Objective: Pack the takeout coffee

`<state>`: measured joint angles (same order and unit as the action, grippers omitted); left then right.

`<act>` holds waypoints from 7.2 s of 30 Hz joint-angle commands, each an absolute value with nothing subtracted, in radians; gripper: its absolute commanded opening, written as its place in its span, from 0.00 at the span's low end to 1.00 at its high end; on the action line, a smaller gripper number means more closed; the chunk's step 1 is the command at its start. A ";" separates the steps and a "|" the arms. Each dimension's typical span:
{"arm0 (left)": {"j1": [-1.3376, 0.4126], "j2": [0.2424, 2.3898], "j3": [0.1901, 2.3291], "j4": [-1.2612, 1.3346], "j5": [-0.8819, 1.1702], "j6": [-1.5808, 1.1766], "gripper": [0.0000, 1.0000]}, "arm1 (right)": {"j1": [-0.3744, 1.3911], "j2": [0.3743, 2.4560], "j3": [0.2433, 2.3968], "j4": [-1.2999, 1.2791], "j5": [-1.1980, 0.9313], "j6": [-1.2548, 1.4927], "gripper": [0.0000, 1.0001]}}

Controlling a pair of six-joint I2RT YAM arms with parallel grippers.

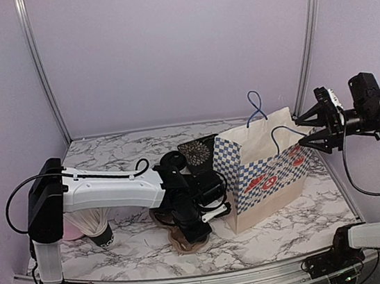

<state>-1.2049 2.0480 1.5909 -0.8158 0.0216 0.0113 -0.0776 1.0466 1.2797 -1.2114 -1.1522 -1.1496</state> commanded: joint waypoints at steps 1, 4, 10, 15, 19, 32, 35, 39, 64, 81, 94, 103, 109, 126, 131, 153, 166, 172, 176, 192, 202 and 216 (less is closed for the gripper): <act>-1.187 2.062 1.617 -0.779 -0.050 0.008 0.30 | -0.071 1.014 1.267 -1.199 -1.127 -1.128 0.61; -1.164 2.072 1.639 -0.752 -0.103 0.008 0.34 | -0.071 1.001 1.258 -1.199 -1.123 -1.126 0.61; -1.088 2.083 1.654 -0.678 -0.129 -0.041 0.39 | -0.071 0.979 1.232 -1.193 -1.123 -1.118 0.62; -1.069 2.041 1.635 -0.669 -0.122 -0.007 0.40 | -0.071 0.964 1.227 -1.204 -1.106 -1.118 0.61; -1.069 1.881 1.532 -0.681 -0.030 0.178 0.47 | -0.071 0.959 1.234 -1.231 -1.103 -1.135 0.61; -1.068 1.802 1.449 -0.798 -0.017 0.393 0.27 | -0.070 0.978 1.254 -1.244 -1.147 -1.146 0.61; -1.080 1.853 1.484 -0.783 0.067 0.411 0.19 | -0.069 0.980 1.255 -1.242 -1.159 -1.142 0.62; -1.109 1.938 1.529 -0.715 0.130 0.392 0.16 | -0.070 0.980 1.256 -1.239 -1.159 -1.136 0.62; -0.999 1.991 1.560 -0.577 0.060 0.204 0.33 | -0.070 0.995 1.240 -1.228 -1.138 -1.129 0.61; -0.968 1.882 1.444 -0.740 -0.084 0.154 0.67 | -0.069 1.016 1.310 -1.262 -1.179 -1.114 0.62; -0.936 1.941 1.453 -0.721 0.034 0.197 0.52 | -0.067 1.002 1.307 -1.255 -1.165 -1.094 0.62; -0.936 1.956 1.445 -0.721 0.084 0.211 0.48 | -0.063 1.024 1.359 -1.278 -1.186 -1.093 0.62; -0.937 1.976 1.450 -0.723 0.078 0.213 0.41 | -0.057 1.026 1.396 -1.305 -1.203 -1.092 0.62; -0.944 1.916 1.445 -0.749 0.078 0.212 0.27 | -0.052 1.094 1.561 -1.137 -1.125 -0.892 0.61; -0.948 1.836 1.439 -0.778 0.074 0.199 0.27 | -0.052 1.196 1.671 -1.130 -0.968 -0.869 0.66; -0.987 1.552 1.459 -0.868 0.099 0.149 0.27 | 0.169 1.510 1.717 -1.037 -0.732 -0.841 0.78; -1.026 1.464 1.587 -0.910 0.139 0.158 0.28 | 0.188 1.710 1.881 -1.287 -0.770 -1.017 0.54; -1.031 1.468 1.680 -0.925 0.087 0.181 0.28 | 0.218 1.700 1.878 -1.366 -0.769 -1.038 0.25; -1.031 1.478 1.764 -0.925 0.083 0.200 0.28 | 0.272 1.645 1.829 -1.339 -0.748 -0.981 0.10; -1.066 1.538 1.959 -0.886 0.147 0.253 0.27 | 0.411 1.545 1.782 -1.237 -0.814 -0.726 0.00; -1.147 1.590 1.996 -0.621 0.330 0.326 0.28 | 0.504 1.577 1.775 -1.269 -0.897 -0.747 0.00; -1.183 1.754 1.973 -0.506 0.332 0.340 0.27 | 0.555 1.610 1.806 -1.298 -0.965 -0.721 0.00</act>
<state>-1.1770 1.7321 1.9797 -0.5541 0.3576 0.3153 0.5369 1.6009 1.7645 -1.2919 -0.9272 -0.7437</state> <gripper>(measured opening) 0.279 0.004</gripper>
